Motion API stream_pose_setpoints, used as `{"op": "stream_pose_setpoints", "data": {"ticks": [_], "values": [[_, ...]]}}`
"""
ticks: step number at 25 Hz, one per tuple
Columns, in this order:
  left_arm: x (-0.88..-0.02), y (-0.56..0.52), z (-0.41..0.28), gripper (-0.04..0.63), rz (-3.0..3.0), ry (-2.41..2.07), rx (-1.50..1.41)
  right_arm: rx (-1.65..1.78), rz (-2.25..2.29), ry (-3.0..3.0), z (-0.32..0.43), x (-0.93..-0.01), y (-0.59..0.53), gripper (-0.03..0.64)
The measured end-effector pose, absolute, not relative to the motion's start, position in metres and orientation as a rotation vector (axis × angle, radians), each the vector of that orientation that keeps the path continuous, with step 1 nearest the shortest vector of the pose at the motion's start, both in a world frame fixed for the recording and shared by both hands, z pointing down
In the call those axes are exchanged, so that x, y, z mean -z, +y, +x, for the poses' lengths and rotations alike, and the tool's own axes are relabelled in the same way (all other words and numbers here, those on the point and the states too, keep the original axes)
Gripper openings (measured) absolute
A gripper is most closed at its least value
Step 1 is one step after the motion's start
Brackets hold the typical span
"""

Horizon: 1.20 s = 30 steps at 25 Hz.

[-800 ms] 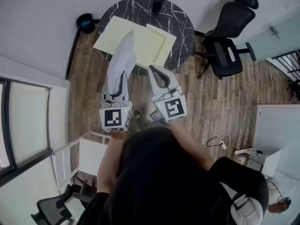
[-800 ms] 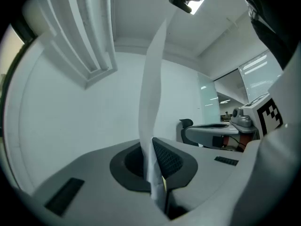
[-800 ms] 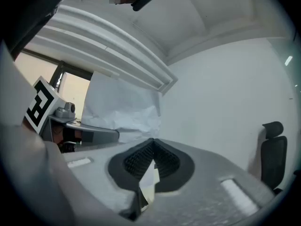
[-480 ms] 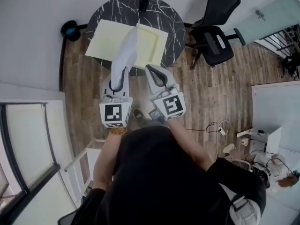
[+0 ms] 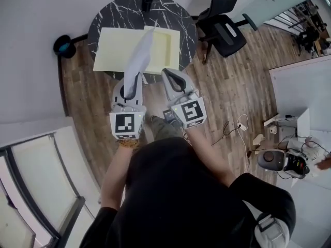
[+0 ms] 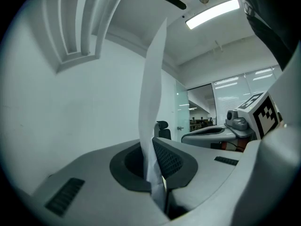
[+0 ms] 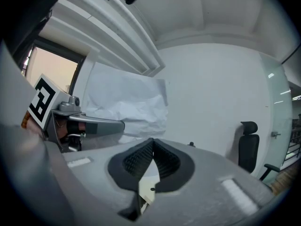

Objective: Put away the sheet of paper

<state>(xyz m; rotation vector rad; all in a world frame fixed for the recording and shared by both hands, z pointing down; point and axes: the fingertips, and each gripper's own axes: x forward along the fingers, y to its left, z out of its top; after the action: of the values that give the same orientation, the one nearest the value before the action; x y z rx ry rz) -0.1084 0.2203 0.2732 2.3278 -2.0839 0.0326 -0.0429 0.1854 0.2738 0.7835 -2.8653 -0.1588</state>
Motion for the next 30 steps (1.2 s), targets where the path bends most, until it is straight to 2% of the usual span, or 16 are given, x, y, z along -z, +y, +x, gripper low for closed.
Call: {"op": "stream_pose_setpoints", "data": {"ticks": [9, 22, 26, 30], "values": [[-0.313, 0.175, -0.135, 0.008, 2.373, -1.932, -0.104, 0.084, 0.884, -2.796, -0.046, -0.313, 0.138, -0.002], [-0.402, 0.048, -0.139, 0.009, 2.401, -1.53, -0.343, -0.093, 0.854, -2.853, -0.037, -0.366, 0.001, -0.002], [-0.439, 0.025, -0.154, 0.008, 2.335, -1.39, -0.342, -0.07, 0.789, -2.858, -0.038, -0.382, -0.022, -0.002], [-0.479, -0.001, -0.167, 0.009, 2.224, -1.206, -0.205, -0.127, 0.816, -2.819, -0.036, -0.396, -0.033, -0.002]]}}
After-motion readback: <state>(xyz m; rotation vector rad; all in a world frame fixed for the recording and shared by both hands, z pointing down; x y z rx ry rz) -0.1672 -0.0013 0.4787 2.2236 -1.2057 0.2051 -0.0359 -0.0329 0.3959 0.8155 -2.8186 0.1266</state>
